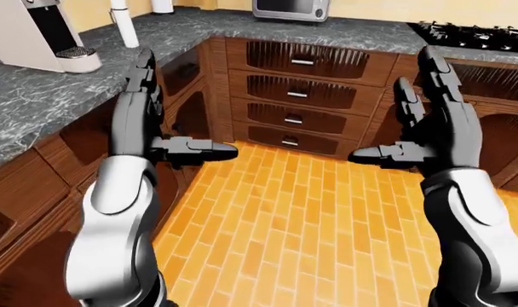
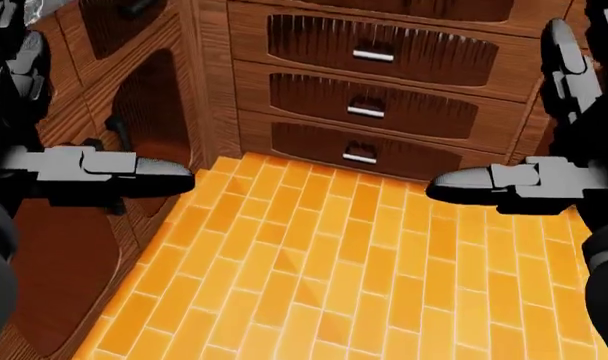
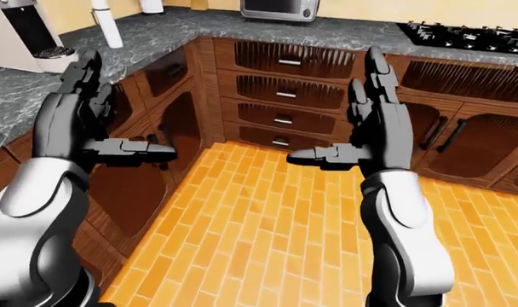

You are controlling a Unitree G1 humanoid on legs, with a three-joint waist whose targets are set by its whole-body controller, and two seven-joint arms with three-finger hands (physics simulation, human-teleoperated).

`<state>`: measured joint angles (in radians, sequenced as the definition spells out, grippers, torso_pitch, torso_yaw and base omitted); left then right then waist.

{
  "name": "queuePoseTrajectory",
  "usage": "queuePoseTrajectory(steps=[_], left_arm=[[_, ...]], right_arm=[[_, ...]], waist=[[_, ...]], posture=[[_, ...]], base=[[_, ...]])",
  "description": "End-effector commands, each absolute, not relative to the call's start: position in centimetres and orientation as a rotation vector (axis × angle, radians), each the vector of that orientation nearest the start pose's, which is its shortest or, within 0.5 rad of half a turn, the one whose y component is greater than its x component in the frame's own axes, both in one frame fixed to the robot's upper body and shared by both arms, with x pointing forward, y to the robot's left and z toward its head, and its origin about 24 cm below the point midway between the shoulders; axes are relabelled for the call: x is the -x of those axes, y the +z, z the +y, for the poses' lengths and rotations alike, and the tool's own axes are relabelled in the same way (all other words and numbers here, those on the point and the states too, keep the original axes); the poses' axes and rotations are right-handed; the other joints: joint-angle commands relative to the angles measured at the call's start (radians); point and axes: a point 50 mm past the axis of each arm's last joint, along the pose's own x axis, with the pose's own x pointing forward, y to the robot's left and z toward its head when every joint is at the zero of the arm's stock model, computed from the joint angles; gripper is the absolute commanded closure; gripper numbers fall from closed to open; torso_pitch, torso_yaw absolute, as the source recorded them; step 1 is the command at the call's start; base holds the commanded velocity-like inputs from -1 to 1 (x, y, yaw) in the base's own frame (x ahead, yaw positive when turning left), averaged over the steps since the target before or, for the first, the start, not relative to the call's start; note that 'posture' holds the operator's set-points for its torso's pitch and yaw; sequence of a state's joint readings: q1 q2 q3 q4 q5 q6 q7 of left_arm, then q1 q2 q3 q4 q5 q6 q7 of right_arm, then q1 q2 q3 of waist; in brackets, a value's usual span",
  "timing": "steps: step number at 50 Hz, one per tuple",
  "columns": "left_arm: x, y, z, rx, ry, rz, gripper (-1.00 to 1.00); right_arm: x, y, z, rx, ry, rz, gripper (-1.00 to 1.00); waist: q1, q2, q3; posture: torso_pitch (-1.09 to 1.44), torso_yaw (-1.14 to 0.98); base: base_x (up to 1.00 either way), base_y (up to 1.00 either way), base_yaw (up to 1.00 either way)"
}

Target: Move the drinks to the dining counter.

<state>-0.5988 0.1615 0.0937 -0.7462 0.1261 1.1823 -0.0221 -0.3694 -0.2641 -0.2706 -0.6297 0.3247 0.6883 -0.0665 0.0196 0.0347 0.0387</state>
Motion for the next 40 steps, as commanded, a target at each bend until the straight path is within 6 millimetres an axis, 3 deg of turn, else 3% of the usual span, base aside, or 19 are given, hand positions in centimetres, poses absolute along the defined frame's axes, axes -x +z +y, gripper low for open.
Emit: queuePoseTrajectory(steps=[1, 6, 8, 10, 11, 12, 14, 16, 20, 21, 22, 23, 24, 29, 30, 32, 33, 36, 40], left_arm=[[-25.61, 26.29, 15.51, -0.174, 0.080, -0.294, -1.00], [-25.59, 26.31, 15.52, -0.175, 0.080, -0.295, -1.00], [-25.57, 26.36, 15.53, -0.175, 0.080, -0.297, -1.00], [-25.54, 26.42, 15.50, -0.175, 0.079, -0.298, -1.00], [-25.53, 26.46, 15.52, -0.176, 0.079, -0.298, -1.00], [-25.52, 26.51, 15.52, -0.176, 0.079, -0.299, -1.00], [-25.50, 26.57, 15.51, -0.176, 0.079, -0.299, -1.00], [-25.47, 26.68, 15.45, -0.177, 0.078, -0.301, -1.00], [-25.44, 26.77, 15.39, -0.178, 0.075, -0.303, -1.00], [-25.44, 26.79, 15.42, -0.177, 0.076, -0.303, -1.00], [-25.43, 26.80, 15.43, -0.177, 0.077, -0.304, -1.00], [-25.43, 26.79, 15.45, -0.177, 0.077, -0.303, -1.00], [-25.44, 26.77, 15.46, -0.177, 0.077, -0.303, -1.00], [-25.41, 26.80, 15.51, -0.176, 0.078, -0.304, -1.00], [-25.41, 26.80, 15.51, -0.176, 0.078, -0.304, -1.00], [-25.43, 26.79, 15.53, -0.176, 0.078, -0.304, -1.00], [-25.42, 26.82, 15.53, -0.176, 0.078, -0.304, -1.00], [-25.38, 26.88, 15.49, -0.177, 0.077, -0.305, -1.00], [-25.37, 26.88, 15.50, -0.177, 0.077, -0.306, -1.00]], right_arm=[[-24.97, 24.52, -19.87, -0.001, -0.050, -0.477, -1.00], [-24.94, 24.57, -19.82, 0.002, -0.051, -0.477, -1.00], [-24.94, 24.61, -19.85, 0.014, -0.059, -0.480, -1.00], [-24.88, 24.70, -19.82, 0.016, -0.060, -0.480, -1.00], [-24.82, 24.73, -19.81, 0.013, -0.058, -0.483, -1.00], [-24.85, 24.67, -19.81, 0.023, -0.059, -0.483, -1.00], [-24.86, 24.73, -19.85, 0.026, -0.064, -0.486, -1.00], [-24.81, 24.78, -19.88, 0.028, -0.063, -0.490, -1.00], [-24.60, 24.93, -19.82, 0.027, -0.057, -0.495, -1.00], [-24.61, 24.92, -19.81, 0.028, -0.056, -0.495, -1.00], [-24.58, 24.94, -19.79, 0.029, -0.054, -0.495, -1.00], [-24.62, 24.90, -19.77, 0.029, -0.054, -0.495, -1.00], [-24.67, 24.86, -19.76, 0.030, -0.053, -0.495, -1.00], [-24.64, 24.92, -19.62, 0.030, -0.048, -0.494, -1.00], [-24.65, 24.90, -19.60, 0.030, -0.048, -0.494, -1.00], [-24.62, 24.92, -19.60, 0.030, -0.049, -0.495, -1.00], [-24.64, 24.92, -19.61, 0.029, -0.049, -0.494, -1.00], [-24.61, 24.92, -19.59, 0.030, -0.048, -0.496, -1.00], [-24.52, 24.96, -19.54, 0.032, -0.046, -0.495, -1.00]], waist=[[0.001, 0.007, -0.016], [0.025, 0.000, -0.031], [0.010, -0.044, -0.041], [-0.010, -0.136, -0.038], [0.001, -0.102, -0.038], [0.015, -0.138, 0.001], [0.001, -0.160, -0.036], [0.012, -0.153, 0.002], [0.041, -0.092, 0.034], [0.054, -0.049, 0.037], [0.074, 0.059, 0.023], [0.039, 0.020, 0.031], [0.045, 0.003, 0.006], [0.051, -0.052, -0.002], [0.042, -0.081, -0.002], [-0.003, -0.187, -0.030], [0.010, -0.119, -0.004], [0.009, -0.134, -0.022], [0.013, -0.112, -0.022]], posture=[[0.00, 0.00], [0.00, 0.00], [0.00, 0.00], [0.00, 0.00], [0.00, 0.00], [0.00, 0.00], [0.00, 0.00], [0.00, 0.00], [0.00, 0.00], [0.00, 0.00], [0.00, 0.00], [0.00, 0.00], [0.00, 0.00], [0.00, 0.00], [0.00, 0.00], [0.00, 0.00], [0.00, 0.00], [0.00, 0.00], [0.00, 0.00]], base=[[0.95, -0.68, 0.00], [0.96, -0.68, 0.00], [0.93, -0.68, 0.00], [0.84, -0.57, 0.00], [0.62, -0.16, 0.00], [0.40, 0.00, 0.00], [0.17, 0.00, 0.38], [0.14, 0.00, 0.95], [0.14, 0.00, 1.00], [0.14, 0.00, 1.00], [0.15, 0.00, 1.00], [0.14, 0.00, 1.00], [0.15, 0.00, 1.00], [0.14, 0.00, 1.00], [0.14, 0.00, 1.00], [0.15, 0.00, 1.00], [0.14, 0.00, 1.00], [0.15, 0.00, 1.00], [0.14, 0.00, 1.00]])
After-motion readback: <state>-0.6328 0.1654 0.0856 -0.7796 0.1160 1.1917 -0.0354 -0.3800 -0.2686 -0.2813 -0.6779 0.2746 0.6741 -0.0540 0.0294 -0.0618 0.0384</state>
